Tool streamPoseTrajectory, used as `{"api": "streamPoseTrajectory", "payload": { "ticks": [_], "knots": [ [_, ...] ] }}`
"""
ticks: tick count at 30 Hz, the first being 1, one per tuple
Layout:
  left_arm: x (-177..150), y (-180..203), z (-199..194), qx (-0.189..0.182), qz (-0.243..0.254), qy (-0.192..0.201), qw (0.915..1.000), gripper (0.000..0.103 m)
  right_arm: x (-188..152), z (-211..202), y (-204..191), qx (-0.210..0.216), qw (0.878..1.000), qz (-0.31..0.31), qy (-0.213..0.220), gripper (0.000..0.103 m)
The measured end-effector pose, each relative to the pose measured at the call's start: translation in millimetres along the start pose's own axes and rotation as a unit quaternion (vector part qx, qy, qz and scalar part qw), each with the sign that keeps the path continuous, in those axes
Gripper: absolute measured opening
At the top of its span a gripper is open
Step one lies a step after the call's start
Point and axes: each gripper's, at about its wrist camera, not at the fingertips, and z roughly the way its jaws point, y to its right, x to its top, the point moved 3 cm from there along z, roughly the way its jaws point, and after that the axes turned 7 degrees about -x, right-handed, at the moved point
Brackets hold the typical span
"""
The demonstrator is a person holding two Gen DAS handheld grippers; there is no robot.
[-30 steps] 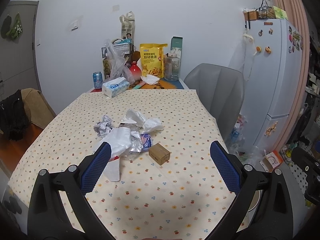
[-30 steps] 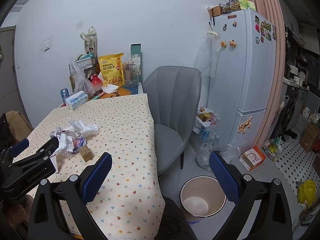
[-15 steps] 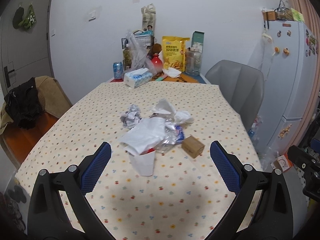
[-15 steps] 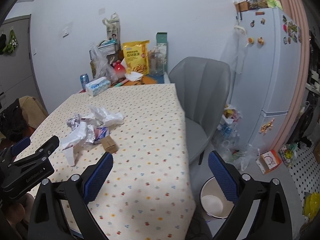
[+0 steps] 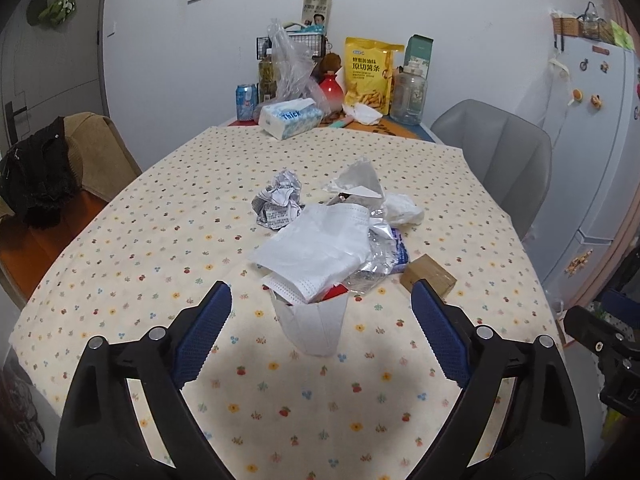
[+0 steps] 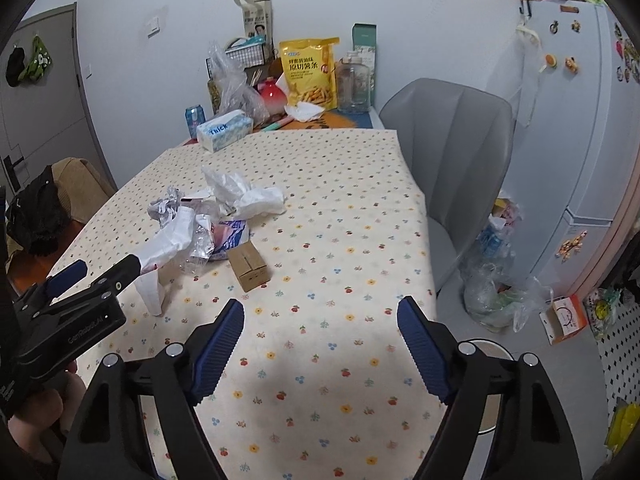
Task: Collect trash
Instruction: 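Close the left tool on the white mask while the right tool reaches the box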
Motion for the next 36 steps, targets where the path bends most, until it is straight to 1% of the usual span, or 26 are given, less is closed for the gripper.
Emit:
{"api": "streamPoseTrajectory", "payload": {
  "ticks": [6,10,12,14,18,21,22,23,25,28,30,32,36],
  "knots": [
    [11.6,-2.1,25.7,0.006,0.006,-0.013,0.9999,0.09,8.7,25.2,-5.5,0.01,1.0,-0.002,-0.018,0.075],
    [16.9,2.0,45.6,0.012,0.032,-0.026,0.9991,0.09,14.6,40.0,-5.5,0.015,0.999,0.007,-0.028,0.075],
    [17.2,2.4,54.3,0.011,0.037,-0.036,0.9986,0.09,16.2,47.5,-6.8,0.016,0.999,0.007,-0.034,0.075],
    [16.8,2.0,64.1,0.01,0.039,-0.047,0.9981,0.082,16.4,54.3,-9.3,0.017,0.999,0.004,-0.039,0.075],
    [14.9,-1.8,80.4,0.003,0.034,-0.065,0.9973,0.076,16.0,67.1,-16.6,0.022,0.998,0.0,-0.051,0.075],
    [13.5,-4.5,88.7,-0.012,0.026,-0.074,0.9968,0.064,15.7,75.0,-22.7,0.024,0.998,-0.003,-0.058,0.075],
    [13.4,-4.9,91.1,-0.019,0.024,-0.079,0.9964,0.047,15.8,77.1,-24.6,0.025,0.998,-0.004,-0.06,0.076],
    [13.4,-5.7,92.0,-0.028,0.019,-0.08,0.9962,0.025,15.8,78.6,-26.3,0.024,0.998,-0.006,-0.061,0.076],
    [16.5,-8.3,88.4,-0.039,0.005,-0.07,0.9968,0.017,16.6,81.9,-30.7,0.026,0.998,-0.009,-0.063,0.076],
    [23.4,-9.2,80.3,-0.048,0.001,-0.049,0.9976,0.01,17.7,87.3,-37.3,0.029,0.997,-0.012,-0.067,0.076],
    [28.6,-10.8,74.5,-0.052,-0.004,-0.036,0.998,0.01,18.3,92.3,-42.3,0.029,0.997,-0.016,-0.071,0.076],
    [33.7,-14.4,72.7,-0.049,-0.005,-0.03,0.9984,0.01,18.6,97.7,-48.8,0.034,0.996,-0.019,-0.075,0.076],
    [36.3,-26.7,75.0,-0.04,-0.017,-0.025,0.9988,0.009,19.2,107.7,-60.3,0.04,0.996,-0.026,-0.081,0.076]
  ]
}}
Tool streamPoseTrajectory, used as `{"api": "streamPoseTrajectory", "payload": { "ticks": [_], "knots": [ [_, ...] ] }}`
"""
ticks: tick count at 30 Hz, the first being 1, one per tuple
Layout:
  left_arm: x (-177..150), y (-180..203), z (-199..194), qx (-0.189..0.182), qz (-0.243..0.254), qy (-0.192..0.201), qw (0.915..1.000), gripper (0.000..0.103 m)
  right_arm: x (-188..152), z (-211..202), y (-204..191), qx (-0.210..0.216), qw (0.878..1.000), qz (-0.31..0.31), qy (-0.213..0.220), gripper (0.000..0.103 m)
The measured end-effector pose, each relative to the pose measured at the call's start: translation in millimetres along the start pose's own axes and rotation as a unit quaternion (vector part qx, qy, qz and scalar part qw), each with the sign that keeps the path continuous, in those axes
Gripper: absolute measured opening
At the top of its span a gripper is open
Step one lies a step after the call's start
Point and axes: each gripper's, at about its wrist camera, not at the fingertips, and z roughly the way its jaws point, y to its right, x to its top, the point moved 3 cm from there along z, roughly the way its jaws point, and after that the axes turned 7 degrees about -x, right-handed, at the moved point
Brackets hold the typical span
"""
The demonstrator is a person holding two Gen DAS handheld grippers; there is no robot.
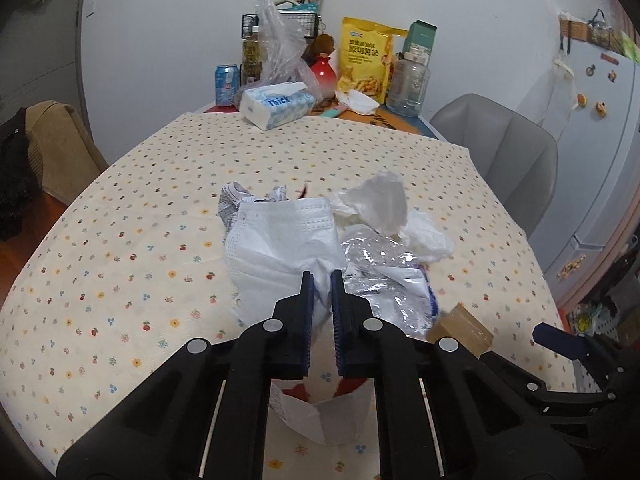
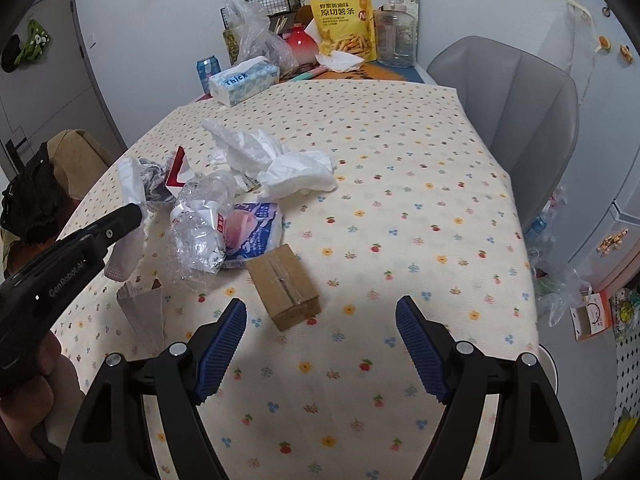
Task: Collect trash
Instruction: 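Close the left tool on the white mask while the right tool reaches the box, then lift the white mask with the left tool while the right tool grasps the cardboard box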
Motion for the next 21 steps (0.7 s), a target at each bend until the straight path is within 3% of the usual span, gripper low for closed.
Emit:
{"api": "streamPoseTrajectory", "payload": {
  "ticks": [7,10,11,12,21],
  "knots": [
    [-4.6,-7.6,16.3,0.009,0.001,-0.017,0.9998,0.009,3.2,17.5,-8.3,0.002,1.0,-0.003,-0.011,0.069],
    [-5.9,-6.0,21.7,0.009,0.004,-0.022,0.9997,0.009,3.0,24.0,-6.5,0.013,1.0,0.002,-0.021,0.055],
    [-6.4,-5.3,21.9,0.008,0.004,-0.022,0.9997,0.009,2.4,25.0,-6.4,0.018,1.0,0.002,-0.025,0.042],
    [-6.4,-4.5,21.5,0.008,0.004,-0.021,0.9997,0.009,2.0,25.4,-6.6,0.021,0.999,0.001,-0.028,0.036],
    [-4.6,12.2,4.4,0.005,0.017,-0.006,0.9998,0.009,-1.8,1.0,4.0,0.019,1.0,0.013,-0.004,0.036]
  ]
}}
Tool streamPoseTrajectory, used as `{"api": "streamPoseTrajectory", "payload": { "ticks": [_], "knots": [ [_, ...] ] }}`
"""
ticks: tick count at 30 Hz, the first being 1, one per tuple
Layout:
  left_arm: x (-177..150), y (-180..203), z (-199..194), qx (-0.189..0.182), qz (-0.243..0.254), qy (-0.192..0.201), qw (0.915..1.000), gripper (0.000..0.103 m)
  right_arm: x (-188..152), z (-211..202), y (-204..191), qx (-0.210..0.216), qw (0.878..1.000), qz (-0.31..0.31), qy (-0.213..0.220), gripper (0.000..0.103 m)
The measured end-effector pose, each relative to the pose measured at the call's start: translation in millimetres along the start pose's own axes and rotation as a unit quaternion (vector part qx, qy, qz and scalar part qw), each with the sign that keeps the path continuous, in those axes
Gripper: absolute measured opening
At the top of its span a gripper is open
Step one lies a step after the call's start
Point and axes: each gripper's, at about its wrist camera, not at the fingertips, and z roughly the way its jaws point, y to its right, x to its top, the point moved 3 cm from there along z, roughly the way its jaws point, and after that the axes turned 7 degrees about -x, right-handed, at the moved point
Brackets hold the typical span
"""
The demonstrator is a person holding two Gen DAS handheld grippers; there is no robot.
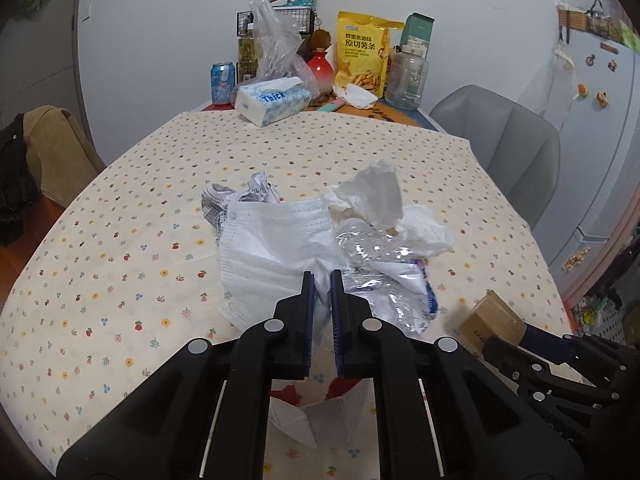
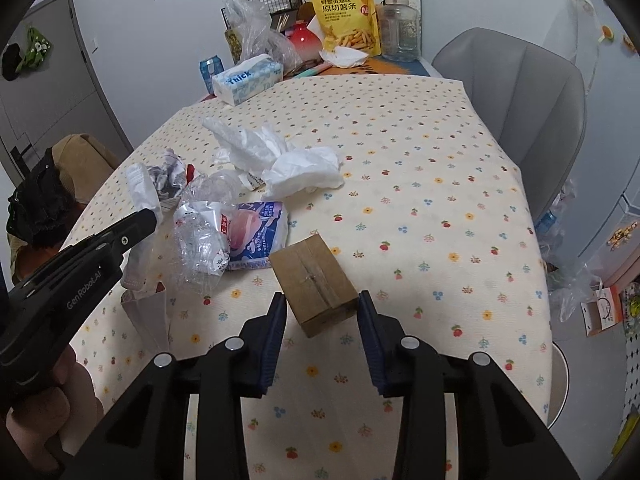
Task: Collect trash
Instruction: 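Lift the white mask with the left tool while the right tool grasps the cardboard box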
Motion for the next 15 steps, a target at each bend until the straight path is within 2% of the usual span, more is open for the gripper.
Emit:
{"api": "streamPoseTrajectory", "payload": {
  "ticks": [15],
  "knots": [
    [6.6,58.1,-27.9,-0.011,0.039,0.027,0.9988,0.009,-8.4,-53.0,50.5,-0.016,0.998,0.038,0.041,0.036]
  ]
}}
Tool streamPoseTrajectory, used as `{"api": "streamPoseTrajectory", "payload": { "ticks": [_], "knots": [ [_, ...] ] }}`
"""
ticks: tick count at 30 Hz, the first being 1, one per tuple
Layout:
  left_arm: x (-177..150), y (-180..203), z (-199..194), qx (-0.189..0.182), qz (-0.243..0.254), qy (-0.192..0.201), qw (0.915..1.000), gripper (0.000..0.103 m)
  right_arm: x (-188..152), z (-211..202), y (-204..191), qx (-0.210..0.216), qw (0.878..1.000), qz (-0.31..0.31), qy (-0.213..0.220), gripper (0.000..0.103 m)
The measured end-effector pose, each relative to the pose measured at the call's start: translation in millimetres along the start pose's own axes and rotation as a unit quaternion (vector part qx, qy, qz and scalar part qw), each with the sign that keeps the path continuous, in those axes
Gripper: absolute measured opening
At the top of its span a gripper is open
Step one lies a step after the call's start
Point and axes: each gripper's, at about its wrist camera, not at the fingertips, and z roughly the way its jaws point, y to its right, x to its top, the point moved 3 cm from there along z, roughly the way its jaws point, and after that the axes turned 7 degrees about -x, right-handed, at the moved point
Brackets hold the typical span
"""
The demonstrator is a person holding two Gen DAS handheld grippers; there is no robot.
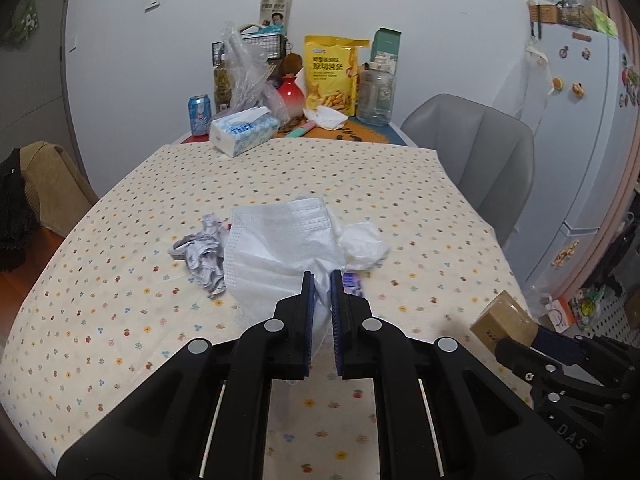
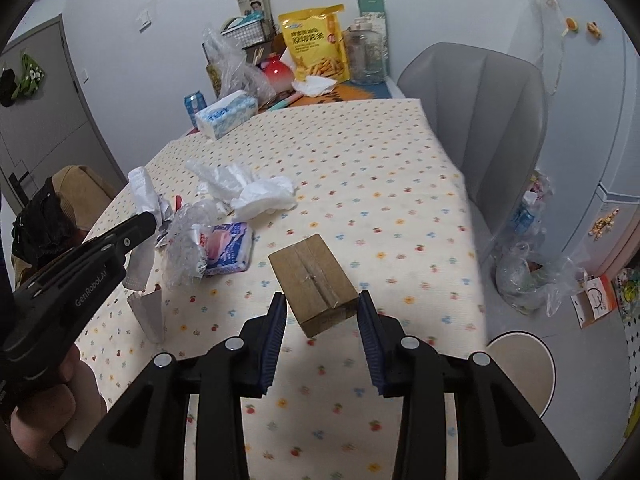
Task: Collect trash
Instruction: 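Lift the white mask with the left tool while the right tool grasps the cardboard box, then carry the mask and box over the beige bin and open both tools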
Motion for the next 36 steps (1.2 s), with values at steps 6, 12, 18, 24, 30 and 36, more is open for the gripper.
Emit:
{"api": "streamPoseTrajectory", "payload": {
  "ticks": [6,12,18,24,30,36],
  "knots": [
    [2.5,41.0,-2.7,-0.022,0.024,0.004,0.9995,0.009,-0.7,-28.1,39.4,-0.027,0.999,0.029,0.025,0.036],
    [5.6,88.7,-1.4,-0.046,0.054,0.005,0.9975,0.009,-2.4,-49.8,78.4,-0.046,0.996,0.056,0.043,0.036],
    [5.5,136.7,7.8,-0.072,0.079,-0.001,0.9943,0.009,-6.7,-63.1,117.7,-0.07,0.993,0.08,0.051,0.036],
    [2.5,188.8,19.2,-0.097,0.111,-0.01,0.9891,0.009,-13.3,-72.7,159.4,-0.096,0.988,0.104,0.058,0.036],
    [-1.6,237.5,29.1,-0.116,0.142,-0.018,0.9829,0.009,-21.1,-73.7,208.0,-0.12,0.982,0.136,0.058,0.036],
    [-9.1,284.3,46.6,-0.132,0.17,-0.033,0.9759,0.009,-32.9,-66.2,252.7,-0.141,0.974,0.169,0.047,0.036]
  ]
}}
